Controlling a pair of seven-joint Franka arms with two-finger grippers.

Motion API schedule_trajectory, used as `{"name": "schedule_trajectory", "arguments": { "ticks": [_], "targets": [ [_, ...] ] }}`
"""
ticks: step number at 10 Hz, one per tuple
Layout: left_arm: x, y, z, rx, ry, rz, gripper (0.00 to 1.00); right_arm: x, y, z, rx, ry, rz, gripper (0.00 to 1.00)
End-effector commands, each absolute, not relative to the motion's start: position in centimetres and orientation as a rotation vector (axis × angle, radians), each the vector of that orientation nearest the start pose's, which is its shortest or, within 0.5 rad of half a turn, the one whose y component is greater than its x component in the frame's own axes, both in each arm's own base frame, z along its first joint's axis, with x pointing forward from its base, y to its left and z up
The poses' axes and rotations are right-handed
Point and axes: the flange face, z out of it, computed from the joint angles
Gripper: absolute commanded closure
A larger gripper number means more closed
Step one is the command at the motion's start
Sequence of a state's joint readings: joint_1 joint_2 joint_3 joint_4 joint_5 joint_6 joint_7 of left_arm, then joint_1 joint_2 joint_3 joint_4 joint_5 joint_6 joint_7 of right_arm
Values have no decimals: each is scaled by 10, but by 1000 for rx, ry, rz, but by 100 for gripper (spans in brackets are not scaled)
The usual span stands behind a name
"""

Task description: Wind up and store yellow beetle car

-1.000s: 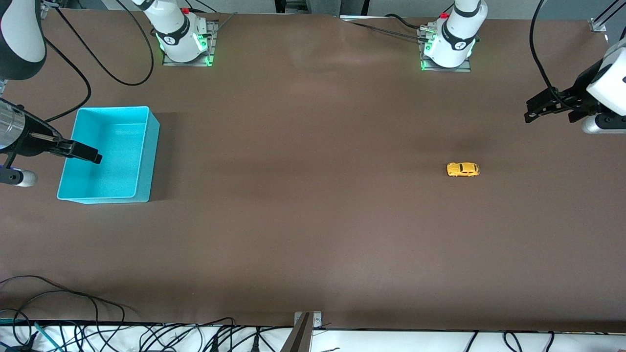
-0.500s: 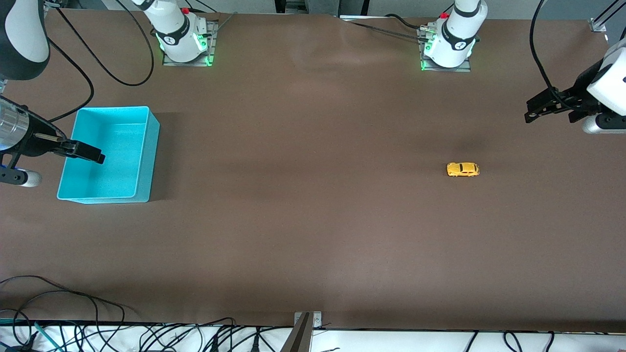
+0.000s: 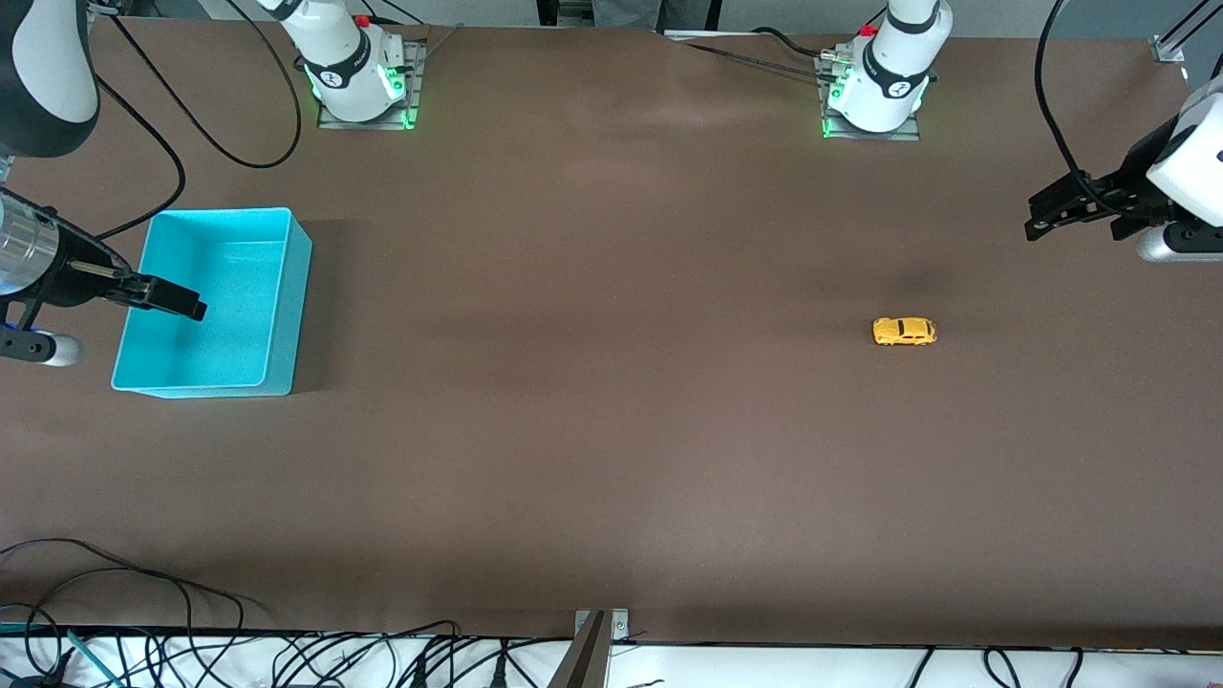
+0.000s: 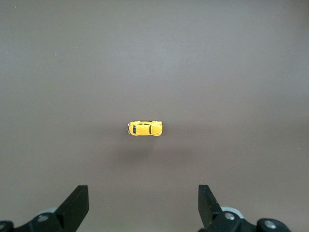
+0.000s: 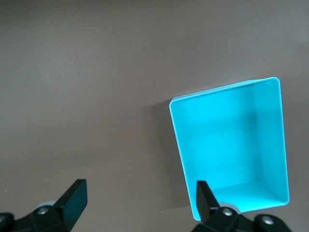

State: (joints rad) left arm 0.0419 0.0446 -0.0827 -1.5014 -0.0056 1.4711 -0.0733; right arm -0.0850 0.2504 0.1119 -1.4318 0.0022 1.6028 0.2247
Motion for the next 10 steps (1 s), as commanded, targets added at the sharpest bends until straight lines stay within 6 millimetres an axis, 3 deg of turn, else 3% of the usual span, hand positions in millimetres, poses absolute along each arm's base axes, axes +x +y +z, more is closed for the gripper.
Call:
{"name": "schedule_trajectory", "arguments": {
  "ticks": [1, 7, 8, 10],
  "targets": [
    [560, -20, 631, -3157, -48, 122, 0, 631, 10, 551, -3092, 336, 136, 0],
    [560, -20, 631, -3154, -49, 122, 0, 629, 9, 552, -3109, 341, 133, 0],
    [562, -19, 626, -3152, -54, 134, 0, 629, 8, 551, -3119, 339, 139, 0],
    [567, -17, 590, -3145, -59, 242, 0, 629, 7, 551, -3147, 338, 129, 0]
  ]
}}
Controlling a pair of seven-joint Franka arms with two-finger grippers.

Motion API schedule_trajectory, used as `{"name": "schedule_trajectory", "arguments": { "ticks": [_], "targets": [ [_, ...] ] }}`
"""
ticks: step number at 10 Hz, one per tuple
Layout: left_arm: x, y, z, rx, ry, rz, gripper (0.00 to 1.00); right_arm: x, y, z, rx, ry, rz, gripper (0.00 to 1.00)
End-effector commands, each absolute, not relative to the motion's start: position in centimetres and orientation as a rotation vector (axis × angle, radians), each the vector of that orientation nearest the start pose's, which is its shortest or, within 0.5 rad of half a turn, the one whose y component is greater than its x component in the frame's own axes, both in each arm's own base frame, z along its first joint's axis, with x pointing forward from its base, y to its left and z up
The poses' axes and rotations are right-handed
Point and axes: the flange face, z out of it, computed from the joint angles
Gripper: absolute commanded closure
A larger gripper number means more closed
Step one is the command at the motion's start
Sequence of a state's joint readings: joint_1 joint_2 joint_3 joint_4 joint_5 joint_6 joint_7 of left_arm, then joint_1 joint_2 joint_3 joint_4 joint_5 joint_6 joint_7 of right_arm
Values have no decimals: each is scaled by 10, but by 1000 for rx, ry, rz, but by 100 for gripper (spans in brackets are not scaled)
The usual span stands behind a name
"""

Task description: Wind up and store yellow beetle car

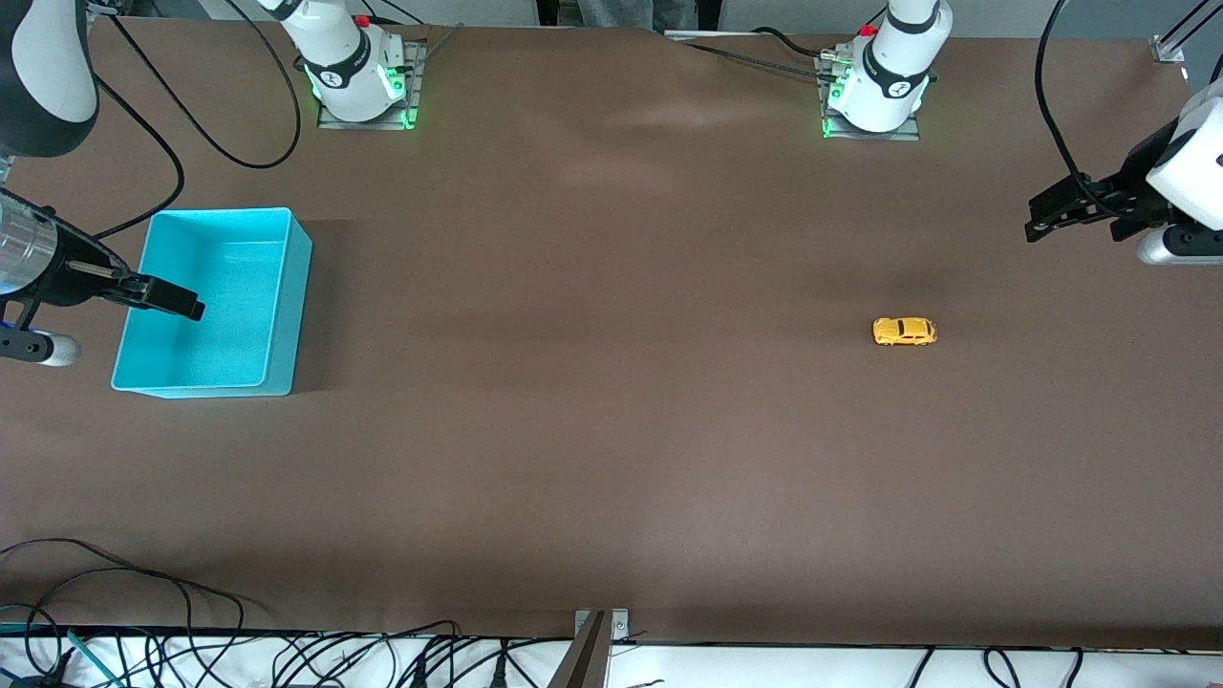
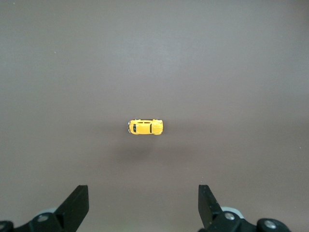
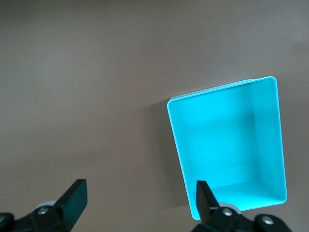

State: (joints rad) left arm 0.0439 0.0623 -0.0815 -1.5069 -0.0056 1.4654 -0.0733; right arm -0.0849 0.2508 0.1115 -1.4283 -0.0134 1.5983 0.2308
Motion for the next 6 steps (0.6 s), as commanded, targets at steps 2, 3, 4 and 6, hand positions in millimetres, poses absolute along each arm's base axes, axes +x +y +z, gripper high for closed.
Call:
{"name": "schedule_trajectory", "arguments": {
  "ticks": [2, 3, 4, 6],
  "targets": [
    [566, 2, 545, -3138, -113, 300, 0, 629, 11, 552, -3156, 326, 125, 0],
    [566, 15, 539, -3124, -143, 293, 0, 629, 11, 551, -3158, 326, 127, 0],
    [566, 18, 532, -3100, -139, 297, 0, 629, 10, 551, -3158, 326, 127, 0],
    [565, 16, 513, -3100, -112, 271, 0, 628, 10, 553, -3158, 328, 125, 0]
  ]
}}
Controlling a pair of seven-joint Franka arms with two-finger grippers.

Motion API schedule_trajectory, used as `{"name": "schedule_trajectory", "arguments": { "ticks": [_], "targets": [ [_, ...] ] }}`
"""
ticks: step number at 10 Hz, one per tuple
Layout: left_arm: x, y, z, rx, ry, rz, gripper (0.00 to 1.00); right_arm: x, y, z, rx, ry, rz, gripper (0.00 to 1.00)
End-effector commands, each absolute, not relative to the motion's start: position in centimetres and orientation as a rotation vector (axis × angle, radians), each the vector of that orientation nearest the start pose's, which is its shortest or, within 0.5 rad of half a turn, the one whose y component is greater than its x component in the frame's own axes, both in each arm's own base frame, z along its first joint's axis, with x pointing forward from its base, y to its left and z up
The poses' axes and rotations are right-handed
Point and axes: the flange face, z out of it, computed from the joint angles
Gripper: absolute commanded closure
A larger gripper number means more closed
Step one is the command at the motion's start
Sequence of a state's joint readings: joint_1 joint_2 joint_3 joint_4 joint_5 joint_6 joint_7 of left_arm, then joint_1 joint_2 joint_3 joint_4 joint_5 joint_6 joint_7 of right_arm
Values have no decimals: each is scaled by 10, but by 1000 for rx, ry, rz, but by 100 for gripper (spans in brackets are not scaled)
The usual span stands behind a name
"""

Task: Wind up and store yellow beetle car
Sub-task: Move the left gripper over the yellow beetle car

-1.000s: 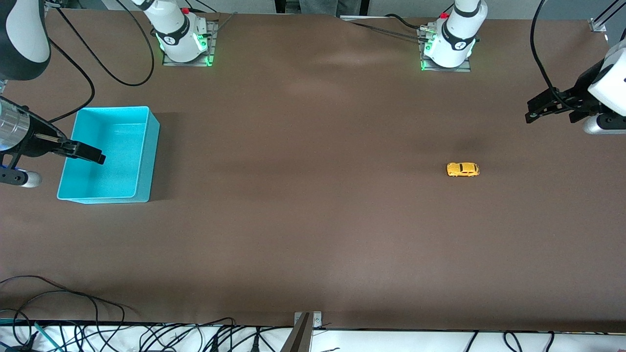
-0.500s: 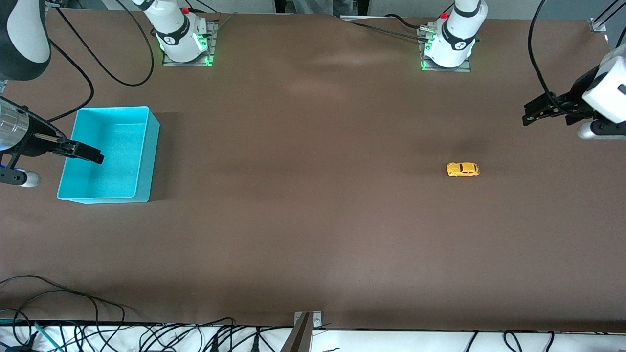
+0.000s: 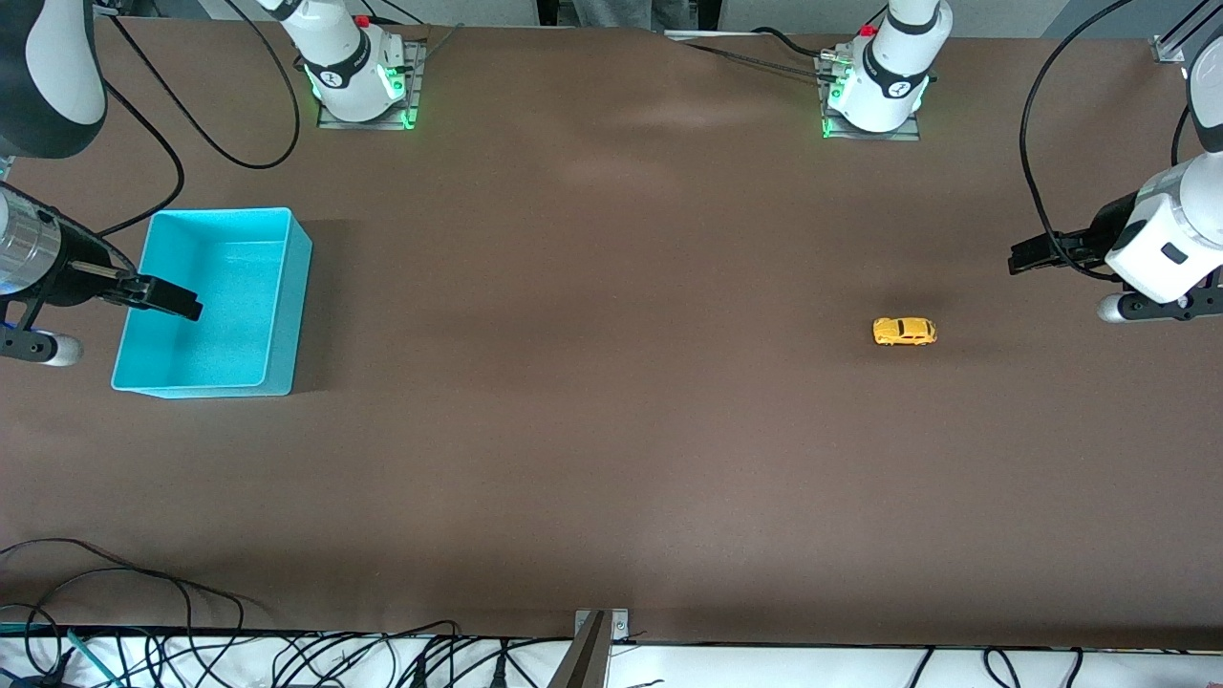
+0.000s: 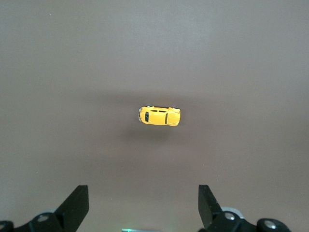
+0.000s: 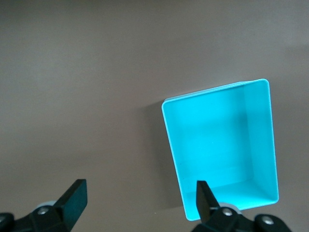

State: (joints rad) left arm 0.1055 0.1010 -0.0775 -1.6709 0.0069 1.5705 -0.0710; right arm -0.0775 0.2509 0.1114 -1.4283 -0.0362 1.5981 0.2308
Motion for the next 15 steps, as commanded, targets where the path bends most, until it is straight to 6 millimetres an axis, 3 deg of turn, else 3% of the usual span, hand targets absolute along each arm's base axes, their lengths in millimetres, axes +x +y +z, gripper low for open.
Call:
{"name": "schedule_trajectory", "arguments": {
  "ticks": [1, 7, 11, 14, 15],
  "targets": [
    [563, 14, 499, -3105, -72, 241, 0, 628, 9, 553, -3157, 326, 125, 0],
    [545, 18, 433, -3111, -69, 98, 0, 629, 9, 550, -3157, 323, 128, 0],
    [521, 18, 362, -3116, -64, 5, 0, 628, 8, 549, -3158, 328, 135, 0],
    [509, 16, 324, -3120, -17, 110, 0, 631, 9, 546, -3159, 330, 130, 0],
    [503, 15, 315, -3121, 105, 140, 0, 630, 9, 546, -3159, 330, 137, 0]
  ]
}}
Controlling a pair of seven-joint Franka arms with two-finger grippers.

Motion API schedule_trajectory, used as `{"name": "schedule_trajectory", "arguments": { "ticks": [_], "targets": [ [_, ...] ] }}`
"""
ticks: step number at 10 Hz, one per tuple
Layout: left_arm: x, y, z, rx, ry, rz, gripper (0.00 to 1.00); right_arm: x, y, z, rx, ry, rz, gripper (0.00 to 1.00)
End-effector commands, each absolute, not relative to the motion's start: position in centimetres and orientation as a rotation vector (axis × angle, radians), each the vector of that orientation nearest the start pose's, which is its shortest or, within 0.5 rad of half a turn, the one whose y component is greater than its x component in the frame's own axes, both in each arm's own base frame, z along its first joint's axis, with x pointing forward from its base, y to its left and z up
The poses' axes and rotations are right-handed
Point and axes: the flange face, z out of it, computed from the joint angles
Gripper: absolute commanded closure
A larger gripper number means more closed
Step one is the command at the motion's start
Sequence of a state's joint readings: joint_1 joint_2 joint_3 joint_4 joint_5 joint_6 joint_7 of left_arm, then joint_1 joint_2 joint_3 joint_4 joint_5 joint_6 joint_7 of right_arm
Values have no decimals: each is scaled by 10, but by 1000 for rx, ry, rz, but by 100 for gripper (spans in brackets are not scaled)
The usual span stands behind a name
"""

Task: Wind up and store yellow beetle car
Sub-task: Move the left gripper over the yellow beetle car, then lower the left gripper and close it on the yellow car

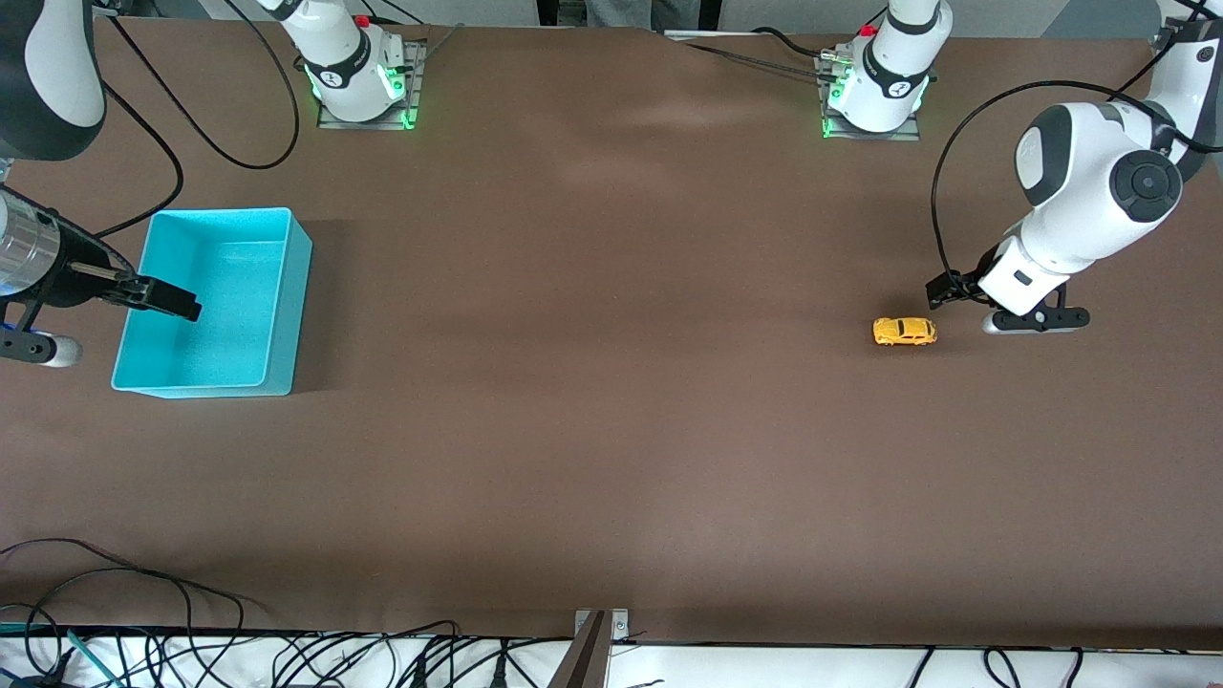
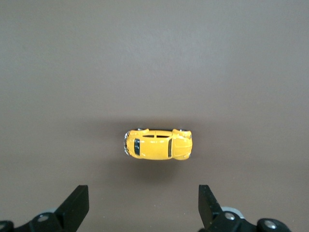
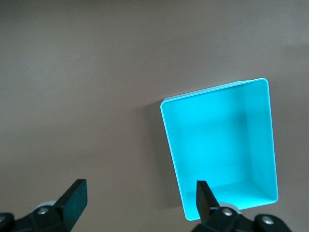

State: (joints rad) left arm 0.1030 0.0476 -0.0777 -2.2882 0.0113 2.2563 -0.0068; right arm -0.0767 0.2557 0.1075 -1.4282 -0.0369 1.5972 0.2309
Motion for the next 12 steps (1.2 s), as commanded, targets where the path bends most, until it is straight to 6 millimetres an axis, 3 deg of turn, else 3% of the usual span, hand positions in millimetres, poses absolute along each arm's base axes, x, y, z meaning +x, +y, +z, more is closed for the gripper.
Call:
{"name": "schedule_trajectory", "arguments": {
  "ticks": [1, 3, 5, 9, 11, 12],
  "targets": [
    [501, 15, 306, -3116, 290, 153, 0, 630, 9, 546, -3159, 330, 137, 0],
    [493, 18, 287, -3055, 765, 155, 0, 631, 9, 547, -3160, 332, 122, 0],
    [495, 17, 274, -2958, 1130, 172, 0, 631, 6, 547, -3158, 342, 122, 0],
    [504, 17, 238, -2647, 1745, 77, 0, 631, 6, 547, -3157, 344, 125, 0],
    [509, 15, 220, -2371, 2052, 44, 0, 631, 6, 546, -3157, 344, 127, 0],
    [510, 15, 216, -2324, 2090, 39, 0, 630, 6, 547, -3157, 344, 130, 0]
  ]
}}
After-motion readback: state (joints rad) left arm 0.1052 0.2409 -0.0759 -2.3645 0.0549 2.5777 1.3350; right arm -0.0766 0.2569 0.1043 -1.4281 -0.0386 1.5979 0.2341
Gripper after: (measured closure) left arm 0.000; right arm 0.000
